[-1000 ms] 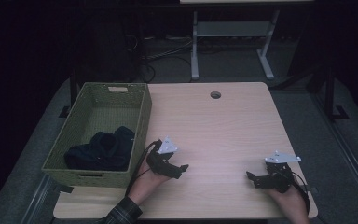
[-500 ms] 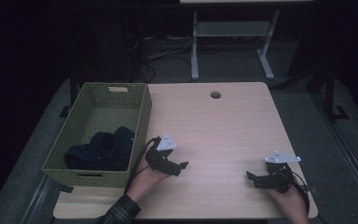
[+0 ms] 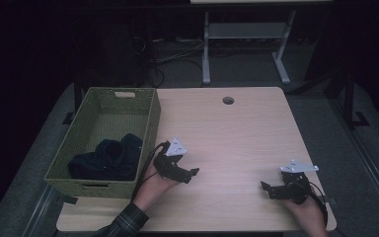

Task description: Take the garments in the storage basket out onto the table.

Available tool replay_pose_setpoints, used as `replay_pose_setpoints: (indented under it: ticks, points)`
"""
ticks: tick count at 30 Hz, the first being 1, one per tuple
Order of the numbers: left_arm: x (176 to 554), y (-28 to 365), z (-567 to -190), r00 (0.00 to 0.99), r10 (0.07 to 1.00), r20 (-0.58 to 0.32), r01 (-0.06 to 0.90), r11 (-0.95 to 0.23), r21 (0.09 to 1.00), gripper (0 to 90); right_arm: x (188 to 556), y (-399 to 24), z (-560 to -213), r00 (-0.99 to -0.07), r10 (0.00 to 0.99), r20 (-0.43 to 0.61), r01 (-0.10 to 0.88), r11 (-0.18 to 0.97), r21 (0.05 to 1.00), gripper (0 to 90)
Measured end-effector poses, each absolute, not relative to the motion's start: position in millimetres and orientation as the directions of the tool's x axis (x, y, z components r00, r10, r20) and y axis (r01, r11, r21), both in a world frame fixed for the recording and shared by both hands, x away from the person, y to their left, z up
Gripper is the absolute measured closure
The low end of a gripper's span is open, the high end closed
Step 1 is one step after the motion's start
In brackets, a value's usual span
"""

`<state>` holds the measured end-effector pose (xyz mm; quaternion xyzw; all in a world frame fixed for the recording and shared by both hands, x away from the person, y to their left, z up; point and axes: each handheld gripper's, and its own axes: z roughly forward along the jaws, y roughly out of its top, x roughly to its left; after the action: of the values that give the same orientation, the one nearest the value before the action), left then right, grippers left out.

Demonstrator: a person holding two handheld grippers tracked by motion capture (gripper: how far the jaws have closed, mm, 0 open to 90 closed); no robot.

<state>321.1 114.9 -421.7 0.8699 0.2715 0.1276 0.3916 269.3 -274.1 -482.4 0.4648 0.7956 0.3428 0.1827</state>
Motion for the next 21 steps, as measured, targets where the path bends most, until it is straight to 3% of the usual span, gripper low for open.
replay_pose_setpoints:
  ticks: [21]
  points:
    - [323.9, 113.3, -395.7, 0.829, 0.557, 0.042, 0.338, -0.561, 0.756, 13.2, 269.3, -274.0, -482.4, -0.5, 0.865, 0.029, 0.615, 0.332, 0.716, 8.5]
